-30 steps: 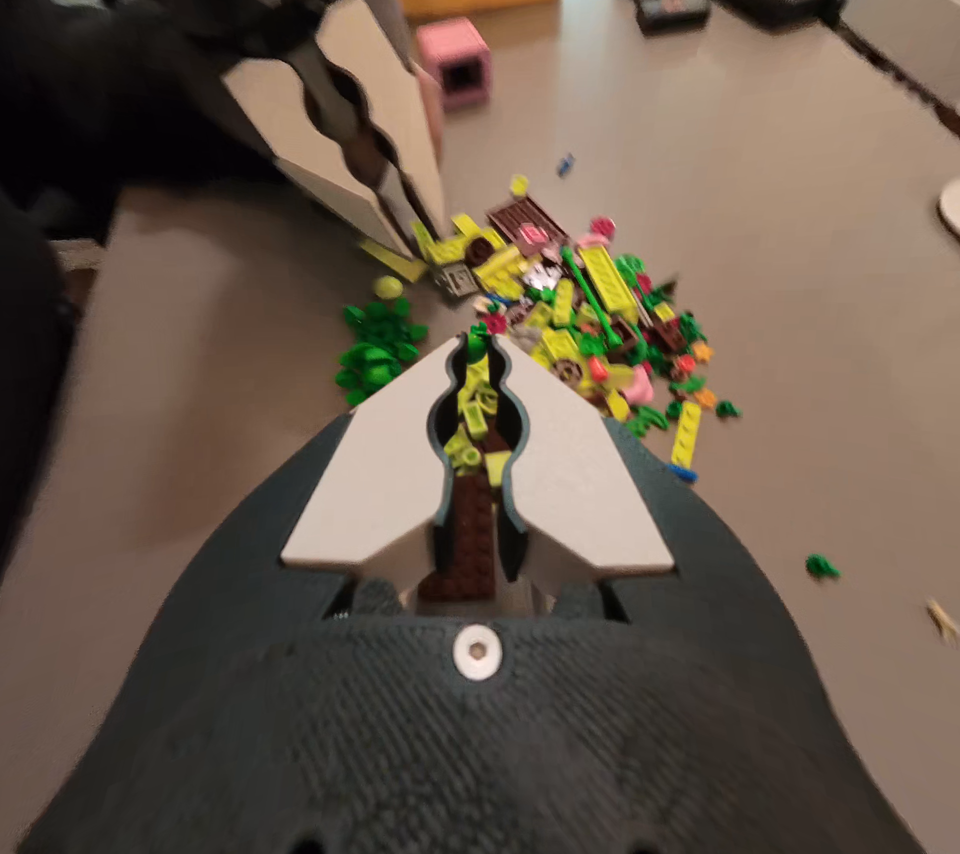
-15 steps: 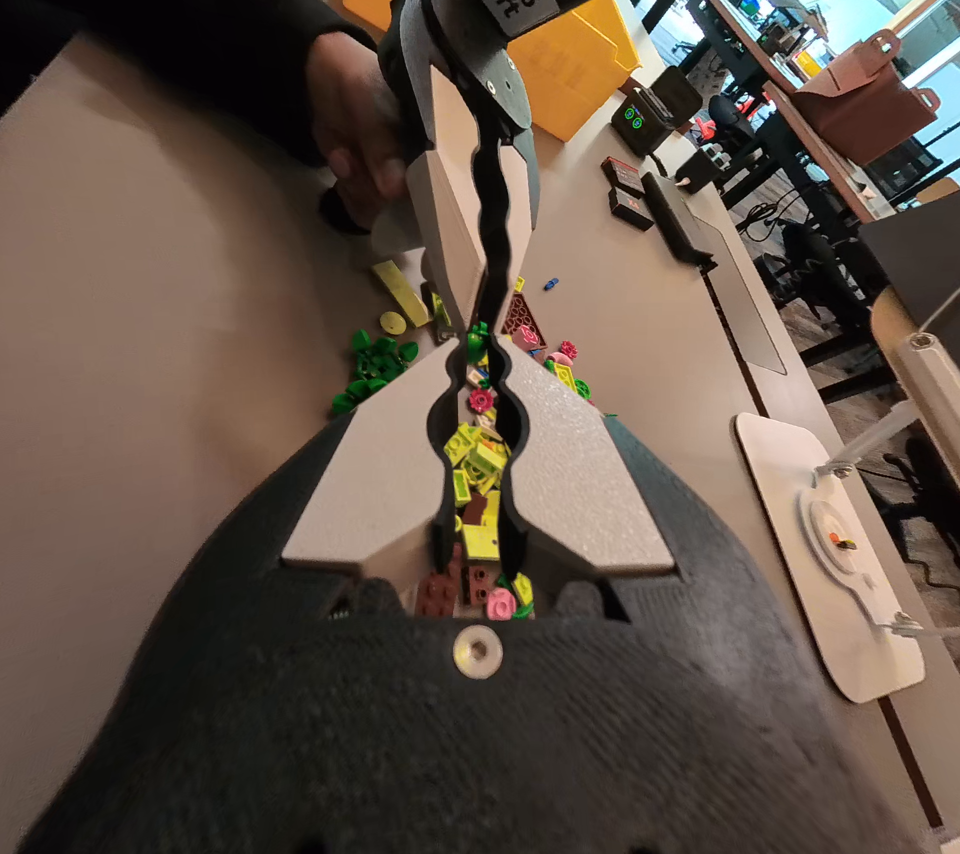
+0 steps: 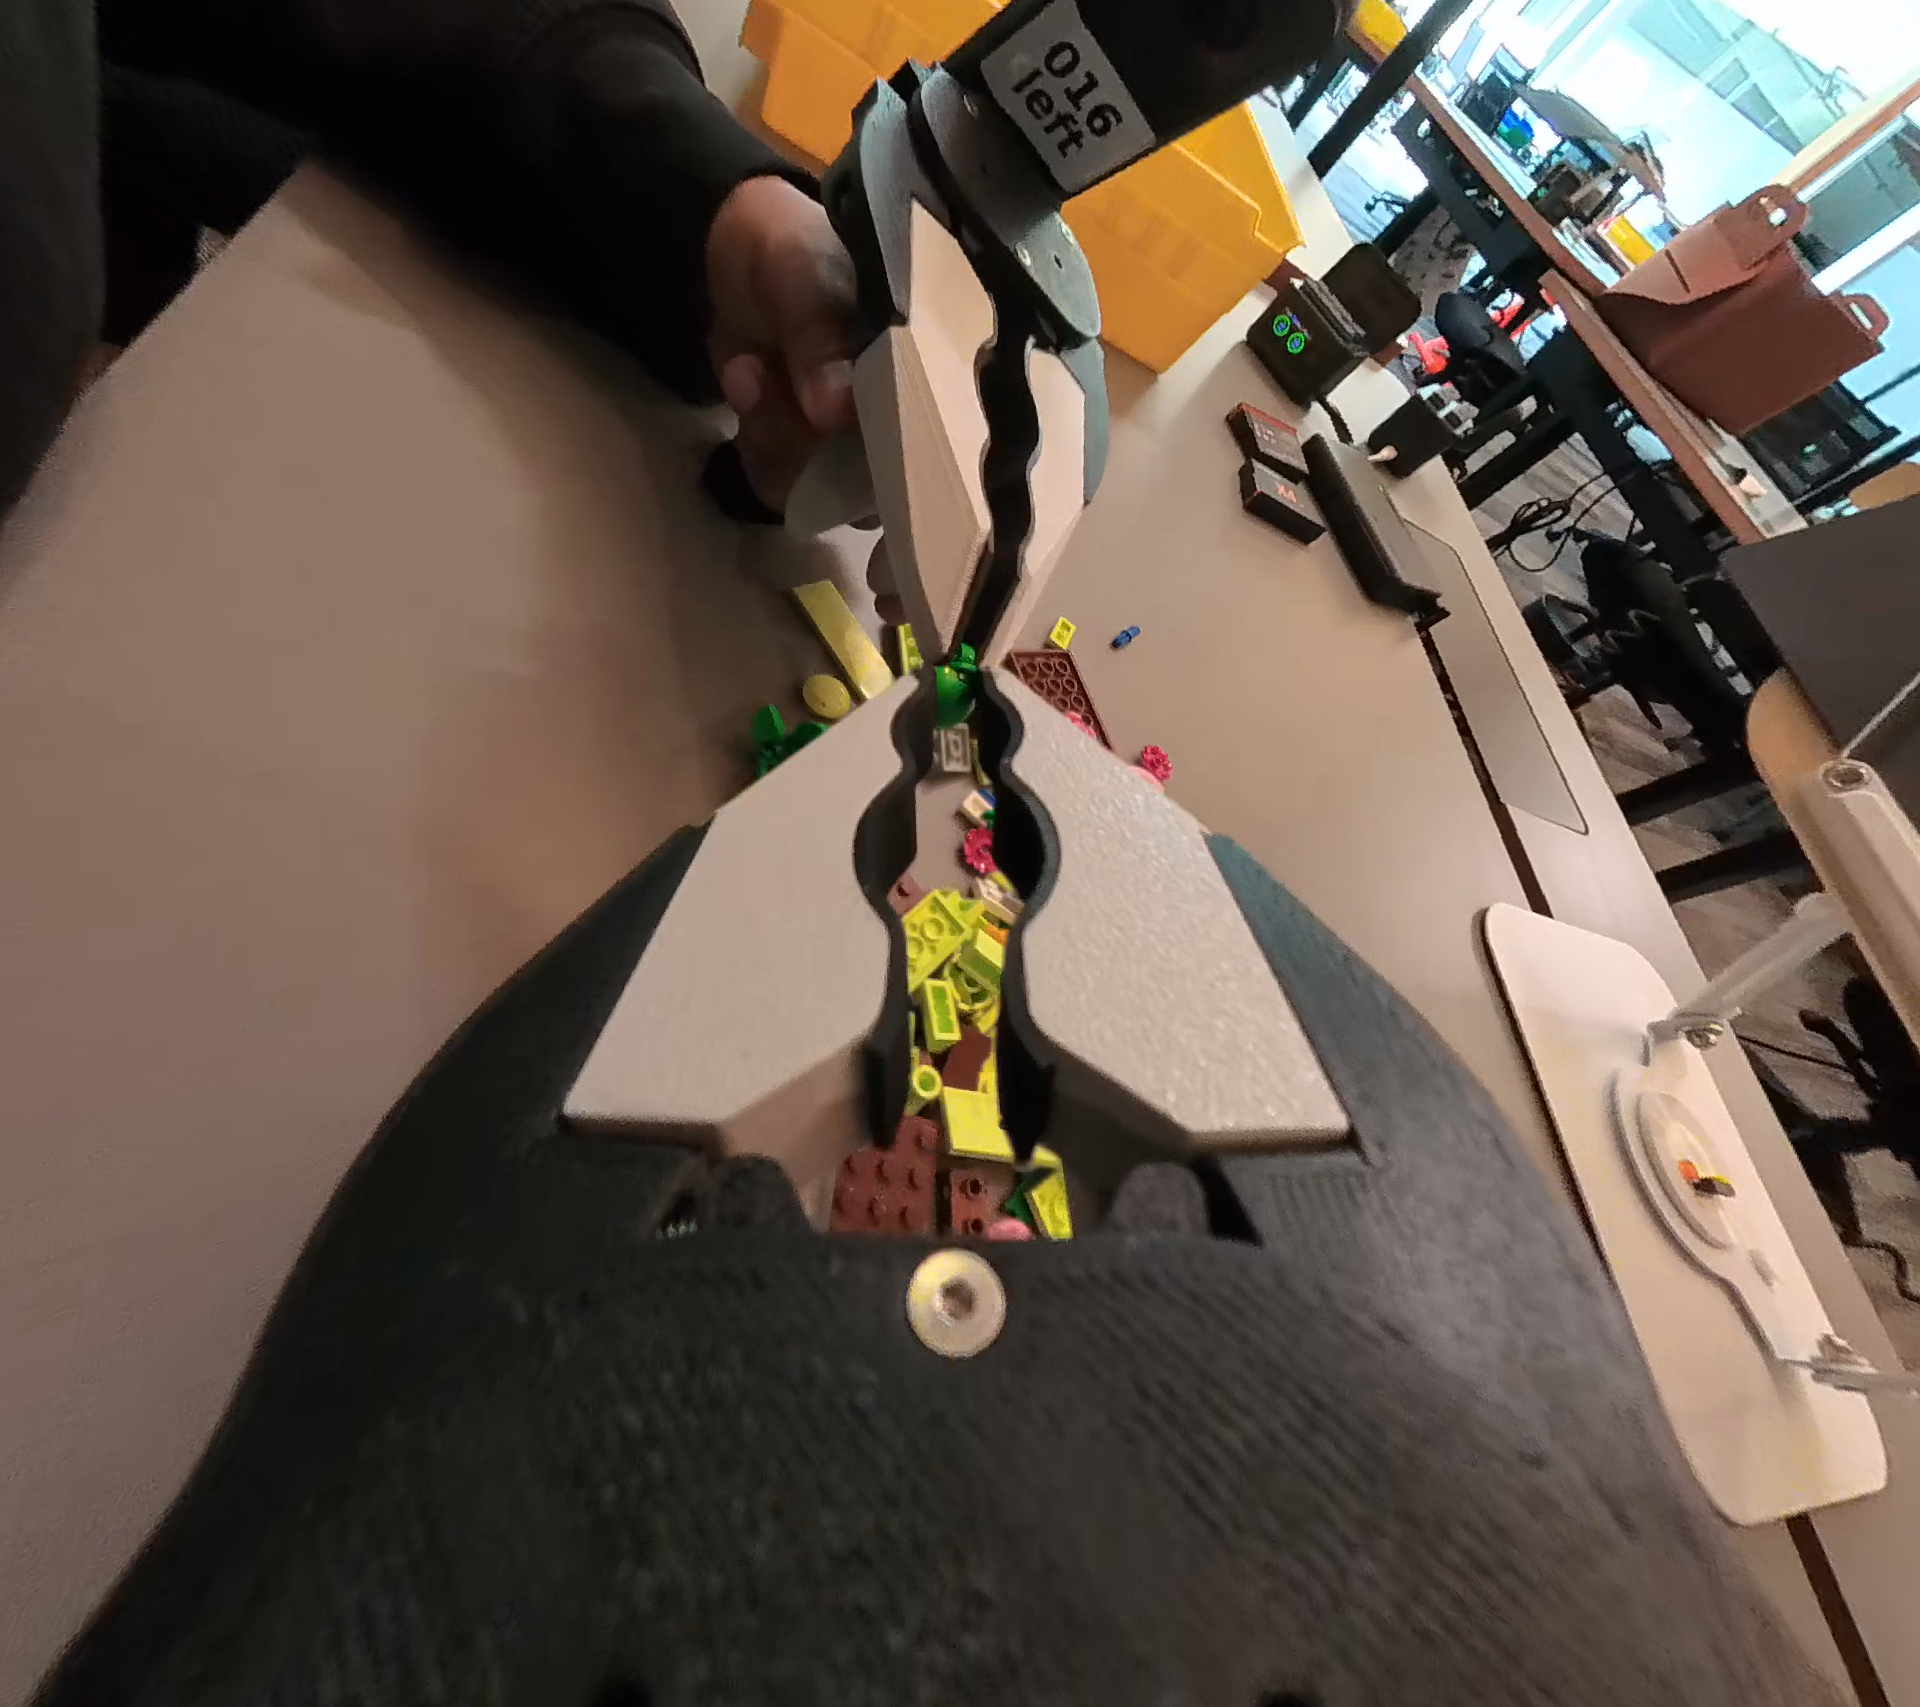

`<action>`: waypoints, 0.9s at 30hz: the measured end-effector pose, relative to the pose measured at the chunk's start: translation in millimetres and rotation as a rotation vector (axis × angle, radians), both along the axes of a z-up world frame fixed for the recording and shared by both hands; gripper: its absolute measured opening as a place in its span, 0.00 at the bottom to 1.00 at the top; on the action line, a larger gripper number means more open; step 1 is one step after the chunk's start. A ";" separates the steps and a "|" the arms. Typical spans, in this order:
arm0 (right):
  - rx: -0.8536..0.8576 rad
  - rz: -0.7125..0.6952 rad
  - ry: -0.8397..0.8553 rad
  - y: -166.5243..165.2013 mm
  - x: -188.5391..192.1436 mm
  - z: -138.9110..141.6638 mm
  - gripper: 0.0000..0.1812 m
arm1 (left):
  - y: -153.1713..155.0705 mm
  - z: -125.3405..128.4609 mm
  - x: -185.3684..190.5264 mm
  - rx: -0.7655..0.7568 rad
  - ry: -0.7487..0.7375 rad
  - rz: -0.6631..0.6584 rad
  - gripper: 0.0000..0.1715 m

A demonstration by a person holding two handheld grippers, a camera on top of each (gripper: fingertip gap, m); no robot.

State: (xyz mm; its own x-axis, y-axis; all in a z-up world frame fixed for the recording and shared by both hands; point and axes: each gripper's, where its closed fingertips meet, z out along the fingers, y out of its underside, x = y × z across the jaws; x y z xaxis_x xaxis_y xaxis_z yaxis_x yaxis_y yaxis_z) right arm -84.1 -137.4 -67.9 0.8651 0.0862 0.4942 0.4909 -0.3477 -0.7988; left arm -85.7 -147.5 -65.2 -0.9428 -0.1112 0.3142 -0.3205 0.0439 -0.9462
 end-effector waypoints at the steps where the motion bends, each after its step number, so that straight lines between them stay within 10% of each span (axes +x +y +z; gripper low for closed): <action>1: 0.009 0.013 0.003 -0.2 -2.1 1.8 0.02 | 0.2 1.3 -1.9 -0.007 -0.002 -0.012 0.00; 27: 0.096 -0.102 -0.025 -18.8 22.9 29.4 0.02 | 33.1 38.3 30.8 -0.366 0.356 0.054 0.00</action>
